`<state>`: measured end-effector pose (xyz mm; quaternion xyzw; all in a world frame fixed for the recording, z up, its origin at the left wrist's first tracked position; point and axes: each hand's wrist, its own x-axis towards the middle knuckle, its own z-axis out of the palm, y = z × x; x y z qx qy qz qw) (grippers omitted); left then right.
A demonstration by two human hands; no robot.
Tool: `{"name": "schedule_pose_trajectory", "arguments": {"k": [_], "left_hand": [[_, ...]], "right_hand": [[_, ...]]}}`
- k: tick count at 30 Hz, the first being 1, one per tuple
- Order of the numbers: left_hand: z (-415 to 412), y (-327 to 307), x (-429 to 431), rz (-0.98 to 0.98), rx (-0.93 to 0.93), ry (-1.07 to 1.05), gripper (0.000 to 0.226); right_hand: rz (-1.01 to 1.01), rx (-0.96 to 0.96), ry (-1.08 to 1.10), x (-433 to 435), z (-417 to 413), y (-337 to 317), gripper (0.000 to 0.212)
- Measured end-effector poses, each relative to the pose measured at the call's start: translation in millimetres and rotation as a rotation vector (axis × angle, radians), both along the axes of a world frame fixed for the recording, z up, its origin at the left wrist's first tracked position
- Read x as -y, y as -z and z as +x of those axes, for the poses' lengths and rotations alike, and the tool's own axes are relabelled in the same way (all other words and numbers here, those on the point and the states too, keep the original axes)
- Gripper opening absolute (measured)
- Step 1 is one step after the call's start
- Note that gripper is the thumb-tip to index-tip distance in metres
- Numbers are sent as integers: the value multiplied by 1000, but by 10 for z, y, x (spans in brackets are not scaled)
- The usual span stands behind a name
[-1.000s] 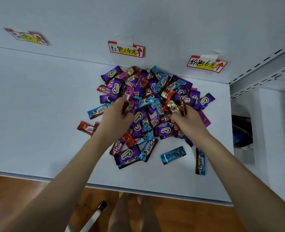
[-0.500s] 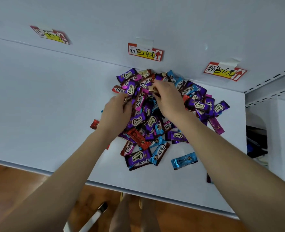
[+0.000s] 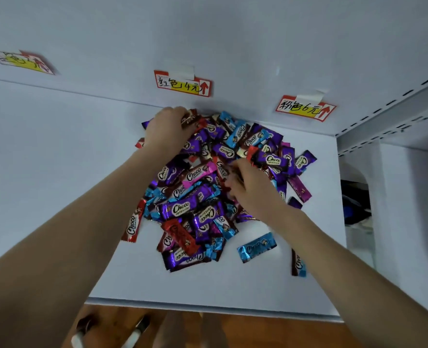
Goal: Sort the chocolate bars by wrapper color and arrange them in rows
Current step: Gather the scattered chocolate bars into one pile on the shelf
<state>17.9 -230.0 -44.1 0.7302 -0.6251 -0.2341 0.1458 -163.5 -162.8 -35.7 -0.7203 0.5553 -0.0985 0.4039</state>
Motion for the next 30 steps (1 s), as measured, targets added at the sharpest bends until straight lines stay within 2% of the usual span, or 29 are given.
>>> {"name": "schedule_pose_trajectory", "arguments": {"k": [3,7,9,14,17,20,25,30], "left_hand": [[43,31,-40,72,2,57,41],[180,22,-203,119,45,97,39],[254,-10,-287,170,72,101,39],[361,-85,-367,367,159,228,31],[266,-134,-317,222,72,146,23],[16,-143,-198,68,36,72,24],[-283,-96,-28,225,253,59,48],[-232,-81,-52,317,265,35,47]], "right_hand": [[-117,22,159,224,50,10,23],[-194,-129,103,474,152,110,23],[-177,-219,64,517,172,159,24],[-44,-220,16,543,113,119,21],[83,-214,-7,543,45,82,21],[17,-183,80,513,14,94,34],[-102,-102,264,537,-24,122,18],[-175,-46,277,726,89,108,20]]}}
